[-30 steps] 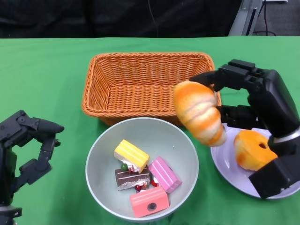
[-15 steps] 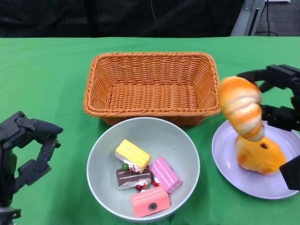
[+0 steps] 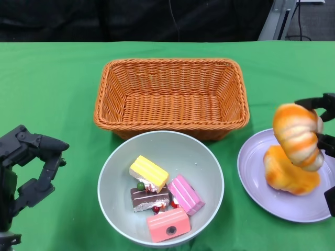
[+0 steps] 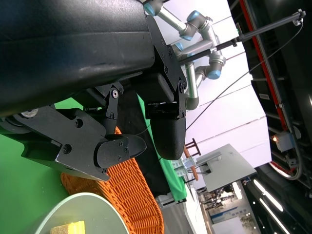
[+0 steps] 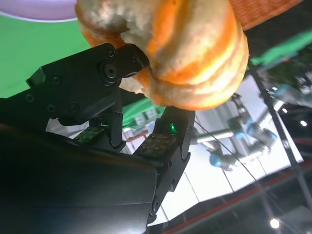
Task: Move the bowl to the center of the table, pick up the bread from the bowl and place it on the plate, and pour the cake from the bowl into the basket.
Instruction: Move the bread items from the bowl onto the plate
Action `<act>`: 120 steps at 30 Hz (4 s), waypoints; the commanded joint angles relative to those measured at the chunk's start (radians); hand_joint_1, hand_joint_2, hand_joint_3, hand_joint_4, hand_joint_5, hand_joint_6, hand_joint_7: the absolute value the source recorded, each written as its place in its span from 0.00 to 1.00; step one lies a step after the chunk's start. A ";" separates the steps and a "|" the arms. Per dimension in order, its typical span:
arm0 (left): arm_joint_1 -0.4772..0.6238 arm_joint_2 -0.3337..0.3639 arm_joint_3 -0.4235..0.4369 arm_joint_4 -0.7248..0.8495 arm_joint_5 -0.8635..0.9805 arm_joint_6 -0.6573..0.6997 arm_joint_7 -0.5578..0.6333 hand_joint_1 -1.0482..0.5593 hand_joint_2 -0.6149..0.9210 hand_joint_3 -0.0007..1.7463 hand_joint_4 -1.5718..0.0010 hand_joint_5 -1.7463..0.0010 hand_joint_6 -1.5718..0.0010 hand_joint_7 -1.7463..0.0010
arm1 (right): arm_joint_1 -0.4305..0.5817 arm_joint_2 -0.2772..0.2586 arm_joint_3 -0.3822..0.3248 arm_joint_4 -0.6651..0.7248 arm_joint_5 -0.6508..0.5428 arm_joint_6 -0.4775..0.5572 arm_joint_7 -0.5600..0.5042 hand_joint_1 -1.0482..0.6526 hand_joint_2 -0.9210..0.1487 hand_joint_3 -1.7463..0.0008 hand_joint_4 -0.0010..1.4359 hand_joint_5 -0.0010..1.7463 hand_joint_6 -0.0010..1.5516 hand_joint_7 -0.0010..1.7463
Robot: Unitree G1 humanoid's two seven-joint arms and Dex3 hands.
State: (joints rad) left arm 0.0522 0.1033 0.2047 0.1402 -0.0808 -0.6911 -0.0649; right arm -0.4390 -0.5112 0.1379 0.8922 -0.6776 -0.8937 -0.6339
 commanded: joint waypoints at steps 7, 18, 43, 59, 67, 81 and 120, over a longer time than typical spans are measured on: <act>-0.004 0.019 0.010 0.012 -0.011 -0.018 -0.011 0.66 0.91 0.39 0.52 0.19 0.49 0.39 | -0.055 -0.059 0.104 0.122 -0.092 0.010 -0.086 0.62 0.16 1.00 0.65 0.55 0.76 0.15; -0.004 0.017 0.006 0.018 -0.007 -0.025 -0.009 0.65 0.90 0.39 0.52 0.20 0.49 0.38 | -0.099 -0.026 0.184 0.207 -0.080 0.030 -0.066 0.61 0.13 0.99 0.65 0.52 0.76 0.10; 0.011 0.015 -0.002 0.006 -0.002 -0.015 -0.010 0.66 0.88 0.42 0.52 0.20 0.49 0.37 | -0.154 0.035 0.261 0.312 -0.068 0.133 -0.031 0.59 0.11 1.00 0.64 0.50 0.76 0.05; 0.020 0.013 -0.003 -0.008 -0.008 -0.006 -0.017 0.65 0.88 0.42 0.52 0.19 0.49 0.37 | -0.154 0.029 0.269 0.311 -0.044 0.165 -0.016 0.57 0.07 1.00 0.61 0.29 0.65 0.00; 0.017 0.018 -0.003 0.007 -0.008 -0.014 -0.026 0.66 0.89 0.41 0.52 0.20 0.50 0.37 | -0.144 0.024 0.263 0.286 -0.020 0.169 0.013 0.59 0.05 1.00 0.54 0.03 0.52 0.00; 0.021 0.017 -0.002 0.005 -0.004 -0.008 -0.025 0.65 0.91 0.39 0.52 0.20 0.50 0.37 | -0.132 -0.006 0.224 0.231 0.039 0.153 0.114 0.52 0.08 1.00 0.52 0.01 0.44 0.00; 0.016 0.015 -0.002 0.015 -0.017 -0.012 -0.038 0.65 0.90 0.39 0.53 0.20 0.50 0.36 | -0.117 -0.058 0.112 0.102 0.188 0.250 0.538 0.41 0.02 0.99 0.37 0.00 0.29 0.00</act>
State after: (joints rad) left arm 0.0643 0.1031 0.1982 0.1570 -0.0829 -0.7024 -0.0931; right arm -0.5600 -0.5395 0.2644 1.0043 -0.5132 -0.6488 -0.1119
